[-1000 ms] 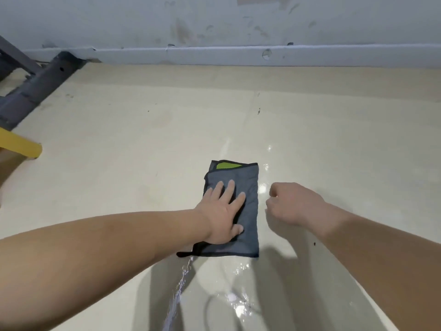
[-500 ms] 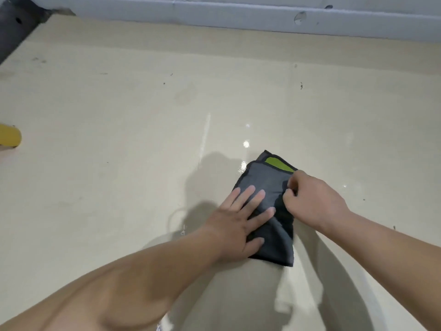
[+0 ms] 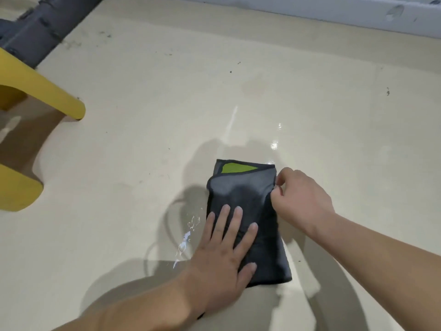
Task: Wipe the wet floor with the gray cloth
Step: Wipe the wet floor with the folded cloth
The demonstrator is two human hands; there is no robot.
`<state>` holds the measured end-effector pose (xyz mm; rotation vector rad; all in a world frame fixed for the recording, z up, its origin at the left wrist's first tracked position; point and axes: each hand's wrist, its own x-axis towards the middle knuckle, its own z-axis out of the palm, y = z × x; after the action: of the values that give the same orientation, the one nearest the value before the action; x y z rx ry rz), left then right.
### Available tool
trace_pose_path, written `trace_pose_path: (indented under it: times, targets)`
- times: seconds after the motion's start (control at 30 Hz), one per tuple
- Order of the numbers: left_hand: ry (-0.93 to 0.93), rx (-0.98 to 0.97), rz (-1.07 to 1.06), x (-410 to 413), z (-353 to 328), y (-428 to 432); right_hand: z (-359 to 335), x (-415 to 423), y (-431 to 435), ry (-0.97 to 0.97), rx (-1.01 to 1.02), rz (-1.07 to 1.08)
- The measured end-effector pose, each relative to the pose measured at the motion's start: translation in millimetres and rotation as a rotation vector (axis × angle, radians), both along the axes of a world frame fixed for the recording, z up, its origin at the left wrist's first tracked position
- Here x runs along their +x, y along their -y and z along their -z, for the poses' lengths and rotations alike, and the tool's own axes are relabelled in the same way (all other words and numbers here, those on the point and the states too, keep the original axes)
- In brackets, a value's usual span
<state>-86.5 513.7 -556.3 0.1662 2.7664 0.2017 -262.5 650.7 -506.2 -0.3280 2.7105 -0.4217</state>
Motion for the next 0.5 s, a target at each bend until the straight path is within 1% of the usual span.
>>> trace_pose_path:
  times: [0.07, 0.13, 0.23, 0.3, 0.4, 0.43, 0.5]
  targets:
    - [0.021, -0.028, 0.001, -12, -15, 0, 2, 2, 1, -0.001, -0.003, -0.009]
    - [0.024, -0.023, -0.115, -34, -21, -9, 2, 3, 1, -0.017, -0.019, -0.008]
    - [0.056, 0.001, -0.253, -56, -6, -28, 1, 2, -1, -0.030, -0.033, 0.001]
    - [0.047, -0.015, -0.183, -64, 3, -27, 1, 1, -1, -0.030, -0.031, -0.018]
    - [-0.042, -0.018, 0.020, -86, 10, 8, 1, 2, 4, -0.051, -0.006, -0.073]
    - [-0.088, -0.016, 0.049, -96, 12, 25, 0, 2, 6, -0.050, 0.010, -0.086]
    - [-0.107, -0.047, 0.014, -108, 14, 65, -2, 3, 18, -0.039, 0.027, -0.118]
